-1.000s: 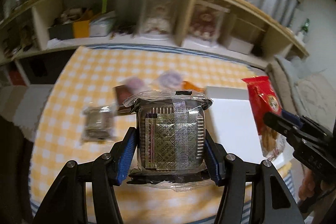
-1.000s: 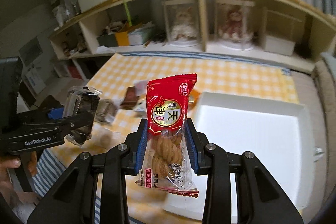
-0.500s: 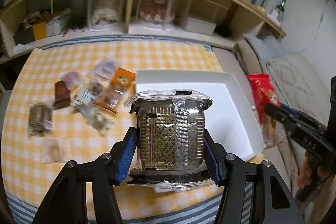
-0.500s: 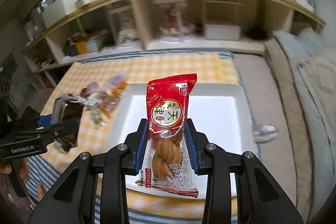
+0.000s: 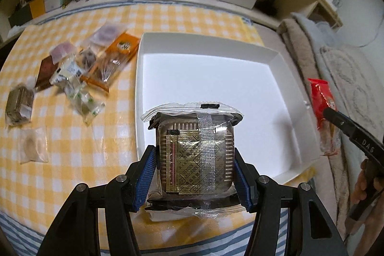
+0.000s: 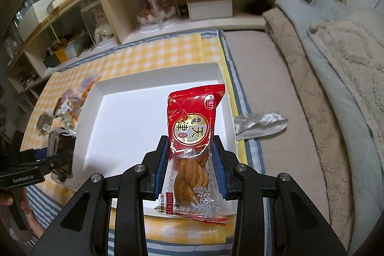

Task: Organize snacks
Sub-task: 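Carry both packets to the white tray and open both tools to release them, then withdraw both tools from the tray back toward the snack pile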

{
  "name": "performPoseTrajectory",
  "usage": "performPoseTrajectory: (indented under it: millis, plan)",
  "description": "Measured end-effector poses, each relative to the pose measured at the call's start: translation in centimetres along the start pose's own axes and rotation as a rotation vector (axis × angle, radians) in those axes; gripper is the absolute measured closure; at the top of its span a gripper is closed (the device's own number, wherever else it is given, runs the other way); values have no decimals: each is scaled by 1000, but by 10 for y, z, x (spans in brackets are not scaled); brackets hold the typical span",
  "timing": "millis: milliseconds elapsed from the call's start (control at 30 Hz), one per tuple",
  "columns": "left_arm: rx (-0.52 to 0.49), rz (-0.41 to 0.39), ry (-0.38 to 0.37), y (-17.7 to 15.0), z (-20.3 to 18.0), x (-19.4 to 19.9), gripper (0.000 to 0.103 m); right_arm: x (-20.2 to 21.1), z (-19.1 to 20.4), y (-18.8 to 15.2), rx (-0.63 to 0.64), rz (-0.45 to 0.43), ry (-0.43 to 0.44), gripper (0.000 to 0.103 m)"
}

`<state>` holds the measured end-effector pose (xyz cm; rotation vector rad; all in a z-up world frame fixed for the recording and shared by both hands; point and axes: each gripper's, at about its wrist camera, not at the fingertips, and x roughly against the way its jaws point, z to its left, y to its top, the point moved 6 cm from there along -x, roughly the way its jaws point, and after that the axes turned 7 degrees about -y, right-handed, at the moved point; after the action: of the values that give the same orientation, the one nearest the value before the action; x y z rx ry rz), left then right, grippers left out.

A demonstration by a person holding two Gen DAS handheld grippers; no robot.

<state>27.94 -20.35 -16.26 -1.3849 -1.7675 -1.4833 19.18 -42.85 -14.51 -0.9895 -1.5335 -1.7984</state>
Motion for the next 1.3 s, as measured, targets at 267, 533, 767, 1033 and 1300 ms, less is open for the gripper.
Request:
performPoseTrajectory:
  millis: [267, 533, 767, 1033, 1300]
  plan:
    - [-16, -35, 12, 8, 7, -13, 38, -30, 7, 6, 25, 31, 17, 62]
    - [-48, -26, 21, 0, 8, -7, 8, -34, 11, 2, 29, 55, 14, 31]
    - [-76, -33, 12, -3, 2, 7, 0, -22, 8, -13, 44, 55, 0, 0]
    - [-96, -72, -4, -8, -3, 32, 0, 7, 13, -19, 73, -6, -13, 0]
    - [-115, -113, -16, -16, -10, 67, 0, 29, 20, -16, 79, -40, -22, 0]
